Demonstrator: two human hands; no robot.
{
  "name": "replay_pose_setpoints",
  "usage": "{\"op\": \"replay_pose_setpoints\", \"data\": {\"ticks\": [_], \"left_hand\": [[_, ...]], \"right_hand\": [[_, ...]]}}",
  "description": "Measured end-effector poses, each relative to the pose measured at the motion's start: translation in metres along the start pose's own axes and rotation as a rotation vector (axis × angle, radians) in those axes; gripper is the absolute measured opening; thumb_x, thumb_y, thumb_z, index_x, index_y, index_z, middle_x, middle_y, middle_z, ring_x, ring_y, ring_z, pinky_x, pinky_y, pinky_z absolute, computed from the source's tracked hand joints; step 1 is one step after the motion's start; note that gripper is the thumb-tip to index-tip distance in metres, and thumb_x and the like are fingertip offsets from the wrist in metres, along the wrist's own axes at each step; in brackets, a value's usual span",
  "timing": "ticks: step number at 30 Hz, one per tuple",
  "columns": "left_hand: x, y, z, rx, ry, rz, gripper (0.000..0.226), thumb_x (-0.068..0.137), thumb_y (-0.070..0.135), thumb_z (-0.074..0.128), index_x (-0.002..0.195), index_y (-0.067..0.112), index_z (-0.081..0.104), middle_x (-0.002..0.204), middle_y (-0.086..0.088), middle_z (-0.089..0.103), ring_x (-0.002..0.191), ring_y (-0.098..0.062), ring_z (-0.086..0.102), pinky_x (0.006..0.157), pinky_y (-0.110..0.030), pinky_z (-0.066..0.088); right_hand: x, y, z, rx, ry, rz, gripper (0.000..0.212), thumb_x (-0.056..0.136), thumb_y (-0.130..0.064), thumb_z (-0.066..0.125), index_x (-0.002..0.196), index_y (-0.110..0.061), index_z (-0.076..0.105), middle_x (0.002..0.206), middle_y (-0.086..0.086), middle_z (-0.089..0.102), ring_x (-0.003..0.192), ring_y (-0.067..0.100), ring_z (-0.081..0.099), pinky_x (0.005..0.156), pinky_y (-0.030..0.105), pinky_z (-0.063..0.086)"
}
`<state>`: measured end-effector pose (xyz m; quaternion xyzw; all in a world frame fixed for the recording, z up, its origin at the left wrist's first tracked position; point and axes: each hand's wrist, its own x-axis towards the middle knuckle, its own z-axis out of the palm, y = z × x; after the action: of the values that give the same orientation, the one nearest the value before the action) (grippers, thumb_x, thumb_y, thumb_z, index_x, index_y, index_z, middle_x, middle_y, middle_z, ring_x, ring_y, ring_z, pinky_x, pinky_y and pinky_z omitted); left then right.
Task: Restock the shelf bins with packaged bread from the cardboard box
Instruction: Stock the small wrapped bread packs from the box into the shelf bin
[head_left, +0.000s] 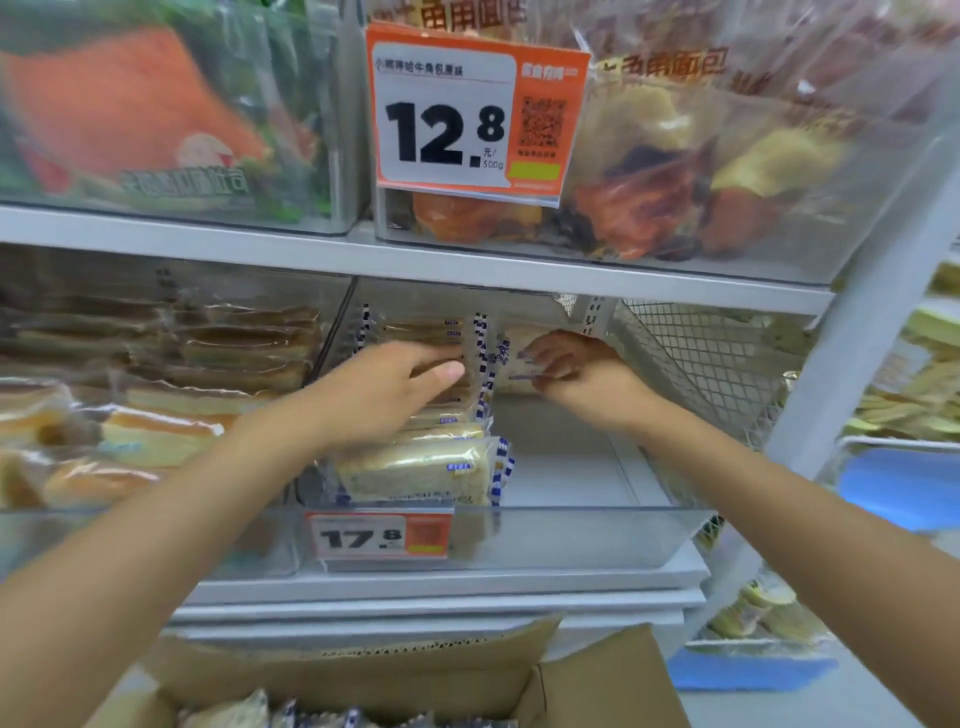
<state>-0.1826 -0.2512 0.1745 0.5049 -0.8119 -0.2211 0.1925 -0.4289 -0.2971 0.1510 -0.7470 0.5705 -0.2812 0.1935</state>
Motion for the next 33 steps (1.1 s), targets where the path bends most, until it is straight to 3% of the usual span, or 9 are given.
{"op": "replay_pose_setpoints", "data": {"ticks": [3,7,10,13,17,20,23,27,33], "left_hand": [[-0.05,0.013,-0.007,-0.023,-0.003,0.111,0.045,0.1,0.042,0.037,0.144,0.034,0.042,0.143,0.025,0.039,0.131,0.01,0.034,0.1,-0.002,0.022],[-0.088,0.017,0.013,0.105,-0.12,0.143,0.054,0.097,0.048,0.025,0.15,0.039,0.019,0.149,0.031,0.016,0.136,0.016,0.014,0.106,0.001,0.005],[-0.096,0.013,0.021,0.237,-0.126,0.169,0.068,0.087,0.069,0.007,0.15,0.043,0.008,0.157,0.024,0.005,0.143,0.01,0.001,0.114,-0.011,-0.003],[-0.096,0.006,0.02,0.264,-0.119,0.194,0.083,0.077,0.08,-0.006,0.151,0.044,0.006,0.16,0.021,0.002,0.144,0.009,-0.005,0.118,-0.019,-0.004],[-0.094,0.011,0.026,0.345,-0.15,0.198,0.071,0.086,0.069,0.007,0.152,0.042,0.004,0.159,0.022,-0.003,0.145,0.006,-0.01,0.121,-0.027,-0.006],[-0.093,0.017,0.046,0.505,-0.109,0.235,0.075,0.089,0.071,0.014,0.155,0.035,0.003,0.16,0.018,-0.005,0.148,-0.003,-0.011,0.119,-0.029,-0.012],[-0.09,0.017,0.059,0.561,-0.064,0.243,0.081,0.086,0.076,0.009,0.155,0.034,0.002,0.162,0.014,-0.004,0.15,-0.009,-0.008,0.12,-0.035,-0.008],[-0.082,0.005,0.05,0.502,0.0,0.235,0.072,0.086,0.072,0.003,0.152,0.044,-0.004,0.162,0.014,0.005,0.15,-0.012,0.004,0.119,-0.034,0.003],[-0.109,0.002,0.067,0.505,0.006,0.231,0.076,0.089,0.077,0.012,0.154,0.038,0.001,0.158,0.016,-0.007,0.149,-0.009,-0.009,0.121,-0.036,-0.007]], "right_hand": [[-0.043,-0.023,-0.008,0.308,-0.235,0.024,0.02,0.088,-0.008,0.069,0.108,-0.012,0.066,0.1,0.01,0.068,0.089,0.015,0.064,0.082,0.032,0.056],[-0.061,-0.034,0.016,0.239,-0.359,0.007,0.016,0.086,-0.001,0.069,0.101,-0.005,0.067,0.09,0.009,0.068,0.079,0.012,0.063,0.075,0.031,0.057],[-0.061,-0.045,0.026,0.17,-0.32,-0.034,0.006,0.079,0.009,0.066,0.084,0.005,0.066,0.073,0.008,0.065,0.064,0.01,0.062,0.07,0.035,0.059],[-0.061,-0.049,0.025,0.273,-0.213,0.003,0.018,0.075,0.015,0.069,0.073,-0.002,0.063,0.065,0.004,0.064,0.058,0.011,0.063,0.068,0.035,0.061],[-0.06,-0.04,0.033,0.43,-0.121,0.061,0.023,0.079,0.014,0.069,0.072,-0.004,0.057,0.062,0.006,0.063,0.054,0.008,0.063,0.06,0.024,0.057],[-0.057,-0.035,0.038,0.478,-0.084,0.083,0.021,0.079,0.009,0.072,0.075,-0.006,0.057,0.067,0.01,0.065,0.053,0.002,0.061,0.056,0.017,0.05],[-0.056,-0.033,0.039,0.55,-0.083,0.097,0.023,0.078,0.006,0.075,0.074,-0.008,0.057,0.075,0.016,0.068,0.058,0.006,0.062,0.056,0.016,0.049],[-0.054,-0.032,0.042,0.546,-0.095,0.103,0.024,0.082,0.011,0.067,0.073,-0.008,0.055,0.071,0.015,0.064,0.056,0.009,0.062,0.059,0.02,0.054],[-0.055,-0.034,0.041,0.62,-0.165,0.113,0.026,0.08,0.012,0.07,0.074,-0.006,0.052,0.079,0.022,0.06,0.059,0.011,0.067,0.058,0.02,0.055]]}}
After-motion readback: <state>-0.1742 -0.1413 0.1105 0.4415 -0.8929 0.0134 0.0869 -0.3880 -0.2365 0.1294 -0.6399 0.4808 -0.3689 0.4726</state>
